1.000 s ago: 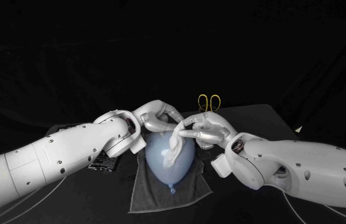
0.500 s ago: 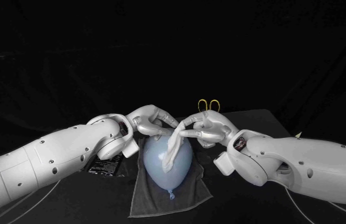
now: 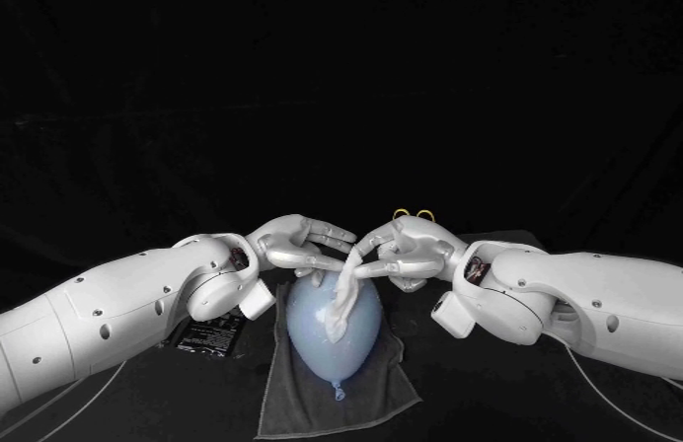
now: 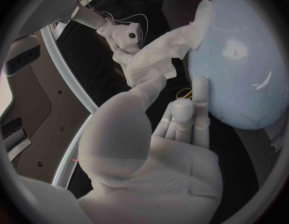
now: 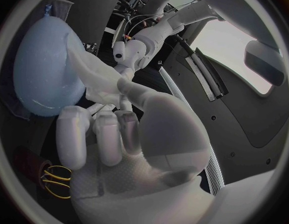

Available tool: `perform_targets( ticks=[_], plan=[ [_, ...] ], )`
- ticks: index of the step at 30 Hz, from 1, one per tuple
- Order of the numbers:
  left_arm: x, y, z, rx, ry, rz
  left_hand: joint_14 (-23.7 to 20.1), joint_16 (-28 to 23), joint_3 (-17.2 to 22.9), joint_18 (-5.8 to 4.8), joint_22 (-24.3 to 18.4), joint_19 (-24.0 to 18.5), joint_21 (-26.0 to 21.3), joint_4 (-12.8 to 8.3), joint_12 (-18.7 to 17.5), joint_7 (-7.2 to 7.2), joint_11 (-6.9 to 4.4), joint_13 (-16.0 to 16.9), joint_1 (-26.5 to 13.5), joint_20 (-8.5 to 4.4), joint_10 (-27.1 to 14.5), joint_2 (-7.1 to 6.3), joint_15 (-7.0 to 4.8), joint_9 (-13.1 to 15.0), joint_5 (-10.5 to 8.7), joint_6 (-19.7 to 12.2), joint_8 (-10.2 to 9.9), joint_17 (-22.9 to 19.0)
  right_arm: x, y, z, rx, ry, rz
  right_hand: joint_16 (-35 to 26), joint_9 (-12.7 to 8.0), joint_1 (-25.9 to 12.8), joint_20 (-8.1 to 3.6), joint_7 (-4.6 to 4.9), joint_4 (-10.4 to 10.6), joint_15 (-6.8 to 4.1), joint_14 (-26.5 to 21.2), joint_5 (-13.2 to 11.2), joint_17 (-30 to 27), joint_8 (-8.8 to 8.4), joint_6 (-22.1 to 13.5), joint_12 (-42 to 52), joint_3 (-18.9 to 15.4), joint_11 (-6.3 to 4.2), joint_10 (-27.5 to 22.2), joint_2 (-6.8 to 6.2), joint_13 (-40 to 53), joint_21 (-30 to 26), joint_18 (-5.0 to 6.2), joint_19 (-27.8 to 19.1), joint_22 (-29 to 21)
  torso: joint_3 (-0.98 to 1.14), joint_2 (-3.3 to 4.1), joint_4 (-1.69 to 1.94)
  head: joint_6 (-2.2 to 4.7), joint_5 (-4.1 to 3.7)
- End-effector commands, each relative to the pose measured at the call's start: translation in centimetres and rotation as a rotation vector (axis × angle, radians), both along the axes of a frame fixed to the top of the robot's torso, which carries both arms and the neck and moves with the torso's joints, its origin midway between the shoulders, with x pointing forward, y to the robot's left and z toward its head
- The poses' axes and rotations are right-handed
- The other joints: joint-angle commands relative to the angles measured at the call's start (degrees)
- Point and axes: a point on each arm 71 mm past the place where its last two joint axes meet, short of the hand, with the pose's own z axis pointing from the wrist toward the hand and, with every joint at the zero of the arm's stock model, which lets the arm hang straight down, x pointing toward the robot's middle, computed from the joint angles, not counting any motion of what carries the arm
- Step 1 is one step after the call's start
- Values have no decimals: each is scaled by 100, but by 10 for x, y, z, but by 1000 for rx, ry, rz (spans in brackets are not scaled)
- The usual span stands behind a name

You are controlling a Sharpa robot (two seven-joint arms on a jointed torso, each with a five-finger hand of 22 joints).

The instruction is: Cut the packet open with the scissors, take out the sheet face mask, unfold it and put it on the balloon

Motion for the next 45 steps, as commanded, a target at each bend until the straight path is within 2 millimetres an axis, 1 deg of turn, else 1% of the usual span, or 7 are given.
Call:
perform_targets(
  ticks=[1,4,8,16,25,32,45],
  plan=[
    [-1,-2,2,-71,50,-25,-71,-63,-384,86,-92,68,-126,112,-72,-23,-21,9,65,-1,-130,73,-8,-8,0,-164,-81,-95,-3,6,1,-44,26,134,20,11,-77,-45,-13,7,-32,600,26,1505,32,44,19,41,-44,588,4,1505,40,-40,307,1293,-14,-32,6,28,9],
    [0,-2,2,-78,51,-24,-137,-130,-1045,90,-234,163,-316,341,-147,-109,-62,-4,280,-25,-376,172,-38,-18,-3,-428,-206,-277,0,7,6,-54,18,153,20,13,-80,-45,-13,5,-32,600,26,1505,35,44,19,45,-44,588,5,1505,40,-40,307,1293,-12,-15,3,59,6],
    [-2,-4,2,-80,62,-51,-154,-155,-1274,93,-290,211,-392,437,-148,-140,-132,-3,460,-56,-415,229,-79,0,-1,-415,-213,-327,4,6,11,-65,1,157,20,13,-80,-45,-13,5,-32,600,26,1505,35,44,19,45,-44,588,5,1505,40,-40,307,1293,-6,0,1,69,10],
    [-4,-2,-1,-64,110,-138,34,-90,-738,88,-179,315,-206,-34,14,-116,-165,22,1111,-171,-16,425,-156,149,5,323,37,-17,16,2,25,-83,-49,149,20,22,-90,-44,-15,-3,-30,600,27,1505,48,42,19,70,-45,588,11,1505,51,-42,311,1296,14,44,-4,137,24],
    [1,2,2,-142,196,-183,99,-89,-26,89,78,139,132,-413,-21,-47,-95,6,828,-153,198,426,-123,197,8,595,41,46,28,0,42,-141,-121,161,20,30,-98,-43,-16,-14,-29,600,26,1505,60,39,19,97,-46,588,16,1505,88,-51,325,1308,17,109,-12,237,12],
    [5,1,10,-212,266,-235,263,6,399,88,164,117,274,-599,15,164,122,5,582,-21,676,474,45,241,7,918,68,334,31,3,47,-175,-154,179,20,32,-99,-43,-16,-16,-29,600,26,1505,62,39,19,101,-46,588,16,1505,92,-52,327,1309,31,145,-6,271,28],
    [7,-11,16,-211,270,-257,290,123,156,94,-22,87,51,-205,-45,223,283,18,-69,291,1191,426,360,251,-5,1040,5,480,30,6,49,-177,-172,181,20,38,-104,-43,-17,-25,-28,600,26,1505,71,39,19,117,-47,588,16,1505,97,-53,329,1310,38,227,-8,348,49]
  ],
)
